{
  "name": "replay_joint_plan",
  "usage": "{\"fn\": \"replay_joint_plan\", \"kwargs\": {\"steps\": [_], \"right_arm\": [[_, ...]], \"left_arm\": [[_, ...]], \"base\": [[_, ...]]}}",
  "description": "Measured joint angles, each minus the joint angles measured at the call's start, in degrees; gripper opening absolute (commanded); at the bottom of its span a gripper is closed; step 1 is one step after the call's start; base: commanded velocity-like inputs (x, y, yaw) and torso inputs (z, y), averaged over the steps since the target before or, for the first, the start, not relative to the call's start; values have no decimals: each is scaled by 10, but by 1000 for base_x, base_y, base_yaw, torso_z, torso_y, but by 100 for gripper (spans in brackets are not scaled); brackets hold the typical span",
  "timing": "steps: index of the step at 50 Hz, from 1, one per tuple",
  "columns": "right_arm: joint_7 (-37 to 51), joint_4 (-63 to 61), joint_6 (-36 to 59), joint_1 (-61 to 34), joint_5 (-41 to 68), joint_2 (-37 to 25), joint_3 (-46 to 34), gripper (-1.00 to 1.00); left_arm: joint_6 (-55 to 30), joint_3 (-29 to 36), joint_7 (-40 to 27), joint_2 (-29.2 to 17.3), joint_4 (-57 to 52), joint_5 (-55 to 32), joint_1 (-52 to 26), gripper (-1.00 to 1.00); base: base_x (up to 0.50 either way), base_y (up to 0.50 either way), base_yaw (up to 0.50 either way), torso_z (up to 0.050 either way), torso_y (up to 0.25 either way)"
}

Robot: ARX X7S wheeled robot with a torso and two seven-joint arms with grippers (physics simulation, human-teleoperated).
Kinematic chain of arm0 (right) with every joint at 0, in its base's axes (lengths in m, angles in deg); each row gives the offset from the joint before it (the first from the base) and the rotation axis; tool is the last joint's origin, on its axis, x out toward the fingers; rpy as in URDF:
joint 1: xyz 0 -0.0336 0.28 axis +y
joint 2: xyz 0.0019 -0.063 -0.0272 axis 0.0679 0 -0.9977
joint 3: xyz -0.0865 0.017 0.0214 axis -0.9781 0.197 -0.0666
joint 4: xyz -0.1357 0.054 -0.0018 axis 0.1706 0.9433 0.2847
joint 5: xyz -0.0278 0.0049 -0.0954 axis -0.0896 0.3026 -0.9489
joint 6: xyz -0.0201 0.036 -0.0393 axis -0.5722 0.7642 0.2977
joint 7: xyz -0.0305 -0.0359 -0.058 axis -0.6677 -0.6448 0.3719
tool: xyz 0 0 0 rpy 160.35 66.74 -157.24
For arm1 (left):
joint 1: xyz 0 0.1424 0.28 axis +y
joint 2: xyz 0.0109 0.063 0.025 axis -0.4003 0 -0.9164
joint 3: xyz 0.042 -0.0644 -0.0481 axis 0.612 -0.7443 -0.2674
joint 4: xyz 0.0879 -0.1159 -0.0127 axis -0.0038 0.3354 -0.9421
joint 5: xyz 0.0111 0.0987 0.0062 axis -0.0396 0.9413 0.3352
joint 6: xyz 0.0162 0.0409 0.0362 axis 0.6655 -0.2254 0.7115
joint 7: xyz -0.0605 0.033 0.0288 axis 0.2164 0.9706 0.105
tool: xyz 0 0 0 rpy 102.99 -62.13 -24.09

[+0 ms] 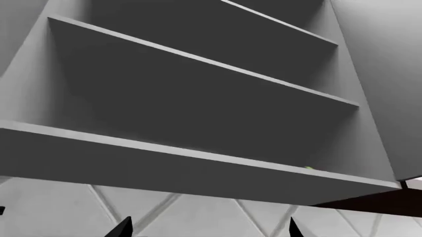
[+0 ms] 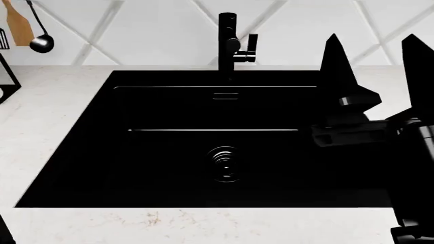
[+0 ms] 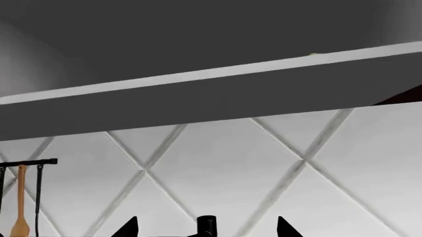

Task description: Pick the chili pepper, brussel sprout from the counter and place them in the cabinet. Then close the cabinet.

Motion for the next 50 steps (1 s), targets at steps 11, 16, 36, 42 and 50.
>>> {"fn": "replay_joint_plan", "kwargs": {"steps": [11,16,36,42,50], "right_arm": [[-7,0,0,2,-7,3,4,100],[-3,0,0,-1,-8,2,-4,100],[24,0,0,-6,18,-3,-11,100],[25,0,0,-5,24,-1,-10,100],[18,0,0,-2,19,3,-6,100]], "left_arm": [[2,7,-18,-1,1,-15,0,100],[1,5,-7,2,0,-6,2,100],[-1,-6,43,8,-1,38,7,100],[-1,-10,54,7,-1,49,8,100],[-1,-11,63,8,-1,62,9,100]], "base": [[0,121,0,0,0],[0,500,0,0,0],[0,319,0,0,0],[0,167,0,0,0],[0,0,0,0,0]]}}
